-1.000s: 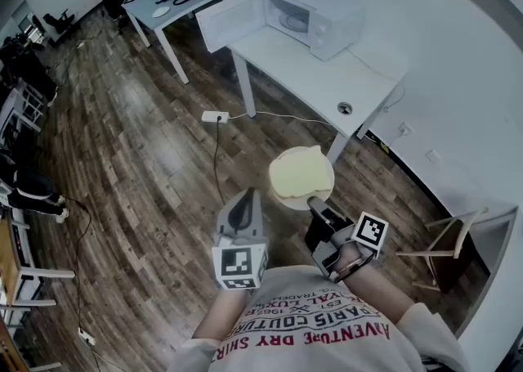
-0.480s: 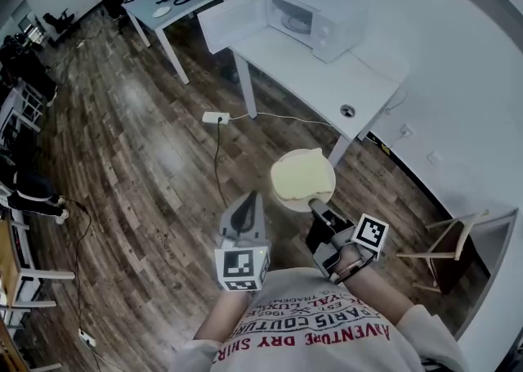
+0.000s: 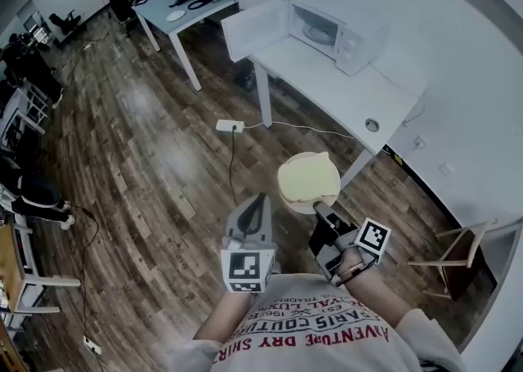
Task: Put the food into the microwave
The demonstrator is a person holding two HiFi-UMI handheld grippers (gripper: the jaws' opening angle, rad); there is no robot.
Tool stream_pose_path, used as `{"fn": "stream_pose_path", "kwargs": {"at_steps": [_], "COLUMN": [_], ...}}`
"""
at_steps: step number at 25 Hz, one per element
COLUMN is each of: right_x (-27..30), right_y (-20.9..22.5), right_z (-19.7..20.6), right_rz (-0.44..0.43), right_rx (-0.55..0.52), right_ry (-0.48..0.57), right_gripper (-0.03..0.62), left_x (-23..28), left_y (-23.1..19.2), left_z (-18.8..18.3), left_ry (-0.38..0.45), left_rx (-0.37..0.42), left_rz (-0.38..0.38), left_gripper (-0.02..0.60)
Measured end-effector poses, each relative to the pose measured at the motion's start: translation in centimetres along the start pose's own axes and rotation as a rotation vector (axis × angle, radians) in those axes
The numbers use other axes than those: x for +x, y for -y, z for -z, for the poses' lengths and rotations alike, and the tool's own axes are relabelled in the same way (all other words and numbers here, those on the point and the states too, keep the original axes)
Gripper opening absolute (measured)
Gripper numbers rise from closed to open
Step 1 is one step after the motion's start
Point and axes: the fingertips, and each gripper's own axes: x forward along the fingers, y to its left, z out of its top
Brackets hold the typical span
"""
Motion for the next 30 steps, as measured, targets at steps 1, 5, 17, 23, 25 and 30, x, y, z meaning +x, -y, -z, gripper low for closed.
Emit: {"fn": "stream_pose_path", "kwargs": {"at_steps": [1,5,17,23,25,30], "right_x": [0.9,4.0,11.3,16.0,17.6,22.0], "right_y": [-0.1,-0.1,0.4,-0.1,-0.7,-2.6], "right_z": [0.5,2.4,1.8,-2.1,-4.1,-9.5], "right_rz": [0.002,0.026,0.084,0.083,0.086,0.097], "right_rx": [0.002,0.0,-0.01,0.009,-0.002,-0.044], "right_ry": [0.002,0.013,-0.015,-0.049,-0.062,-0.1], "right_gripper": [0.021,0.021,0.021,0.021,0.021,0.021], "left_x": [0.0,-0.2,3.9,9.5,11.9,18.2], "left_y": [-1.1,-5.4,-12.1,-14.2,-14.7,-15.9], "left_z": [0.1,0.6,1.5,1.0,0.1,-2.7], "left_ry": [-0.002,-0.008,-0.016,-0.016,-0.006,0.018], "left_rx": [0.0,-0.009,-0.044,-0.066,-0.068,-0.038], "left_rz": [0.001,0.002,-0.023,-0.056,-0.064,-0.084], "left_gripper": [0.008,0.008,0.008,0.008,0.008,0.008]}}
